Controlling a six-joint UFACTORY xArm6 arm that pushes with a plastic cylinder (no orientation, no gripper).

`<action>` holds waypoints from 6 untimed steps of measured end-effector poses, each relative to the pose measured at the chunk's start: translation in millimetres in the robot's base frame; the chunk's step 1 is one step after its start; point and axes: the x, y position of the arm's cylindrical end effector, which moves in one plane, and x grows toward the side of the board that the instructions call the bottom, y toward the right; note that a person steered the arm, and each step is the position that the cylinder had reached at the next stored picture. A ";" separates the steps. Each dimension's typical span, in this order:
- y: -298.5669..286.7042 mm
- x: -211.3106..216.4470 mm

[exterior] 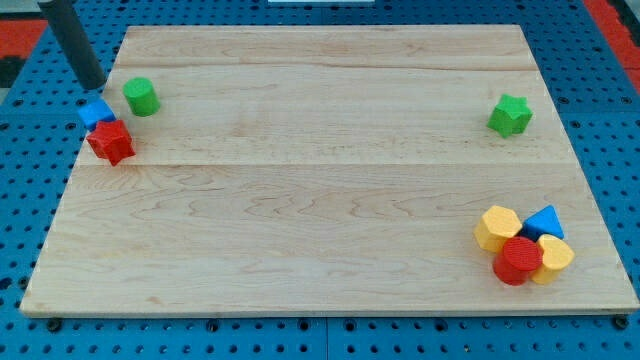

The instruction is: Move the green circle to the center

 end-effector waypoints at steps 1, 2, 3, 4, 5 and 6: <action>43.2 12.2; 102.6 22.9; 103.1 21.7; 68.7 25.2; 82.2 44.5; 165.4 57.7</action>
